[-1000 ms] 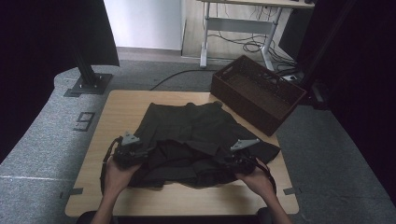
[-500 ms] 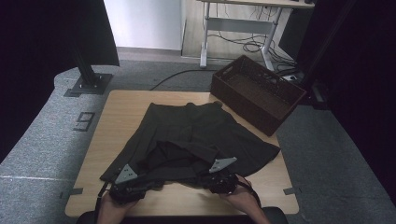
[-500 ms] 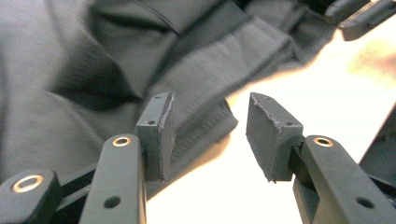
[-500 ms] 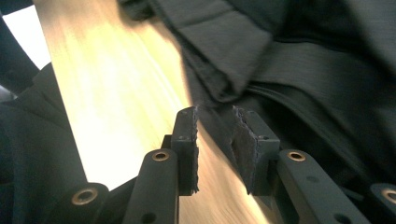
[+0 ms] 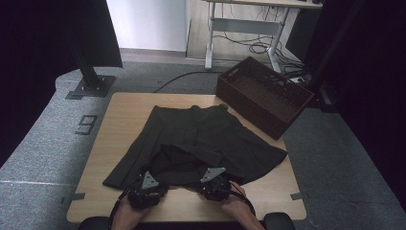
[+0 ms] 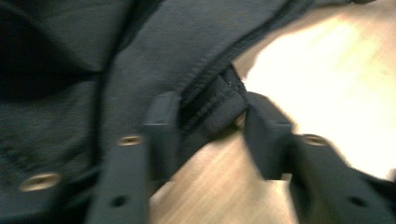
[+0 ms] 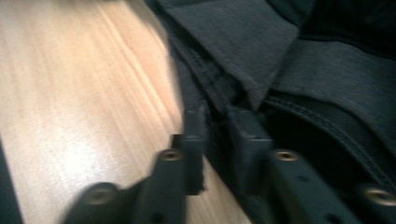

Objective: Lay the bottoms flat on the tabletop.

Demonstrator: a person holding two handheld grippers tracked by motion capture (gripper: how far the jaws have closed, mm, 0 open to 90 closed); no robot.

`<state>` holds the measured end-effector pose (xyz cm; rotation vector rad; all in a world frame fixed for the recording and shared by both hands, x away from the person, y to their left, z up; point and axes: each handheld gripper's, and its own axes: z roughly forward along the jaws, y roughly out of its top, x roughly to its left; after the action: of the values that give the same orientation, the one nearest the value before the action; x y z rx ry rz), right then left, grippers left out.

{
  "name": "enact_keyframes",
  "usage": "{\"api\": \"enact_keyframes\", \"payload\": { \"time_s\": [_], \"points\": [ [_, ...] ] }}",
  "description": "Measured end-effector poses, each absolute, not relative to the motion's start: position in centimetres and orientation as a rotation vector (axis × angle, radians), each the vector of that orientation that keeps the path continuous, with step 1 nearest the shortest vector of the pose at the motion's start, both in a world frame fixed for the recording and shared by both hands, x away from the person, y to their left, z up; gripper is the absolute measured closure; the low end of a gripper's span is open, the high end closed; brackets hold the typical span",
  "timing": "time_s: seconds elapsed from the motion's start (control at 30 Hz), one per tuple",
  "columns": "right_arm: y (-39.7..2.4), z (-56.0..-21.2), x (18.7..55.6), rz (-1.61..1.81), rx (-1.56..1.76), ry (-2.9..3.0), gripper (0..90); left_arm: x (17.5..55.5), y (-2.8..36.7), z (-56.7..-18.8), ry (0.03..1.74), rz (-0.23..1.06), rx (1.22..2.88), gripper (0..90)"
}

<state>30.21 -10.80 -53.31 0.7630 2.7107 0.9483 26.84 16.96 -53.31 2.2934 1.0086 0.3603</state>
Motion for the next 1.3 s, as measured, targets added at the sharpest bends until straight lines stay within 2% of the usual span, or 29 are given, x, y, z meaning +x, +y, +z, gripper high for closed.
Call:
{"api": "enact_keyframes", "payload": {
  "time_s": [0.07, 0.1, 0.23, 0.43, 0.6, 0.83, 1.13, 1.3],
  "points": [
    [-10.8, -53.2, 30.3, 0.928, 0.761, 2.711, 87.2, 27.1, 16.9, -53.1, 1.002, 0.378, 2.324, 81.7],
    [-10.8, -53.2, 30.3, 0.919, 0.766, 2.713, 88.0, 27.2, 16.9, -53.0, 0.998, 0.367, 2.327, 85.0],
    [-11.3, -52.5, 30.3, 0.896, 0.787, 2.714, 88.8, 27.3, 17.8, -50.8, 0.989, 0.387, 2.243, 86.5],
    [-14.0, -47.6, 30.2, 1.003, 0.806, 2.608, 89.0, 27.5, 19.9, -46.5, 0.999, 0.491, 2.157, 86.1],
    [-16.2, -45.6, 30.9, 0.986, 0.833, 2.538, 89.0, 27.8, 20.8, -45.7, 1.030, 0.531, 2.148, 86.1],
    [-19.2, -44.3, 31.5, 1.015, 0.923, 2.489, 88.9, 28.0, 20.8, -47.0, 1.036, 0.442, 2.183, 84.0],
    [-16.8, -50.7, 30.3, 0.893, 0.897, 2.706, 88.4, 27.8, 17.5, -49.6, 0.951, 0.261, 2.231, 76.3],
    [-16.6, -51.1, 30.3, 0.891, 0.887, 2.723, 85.5, 27.5, 15.8, -50.8, 0.905, 0.218, 2.290, 63.6]
  ]
}}
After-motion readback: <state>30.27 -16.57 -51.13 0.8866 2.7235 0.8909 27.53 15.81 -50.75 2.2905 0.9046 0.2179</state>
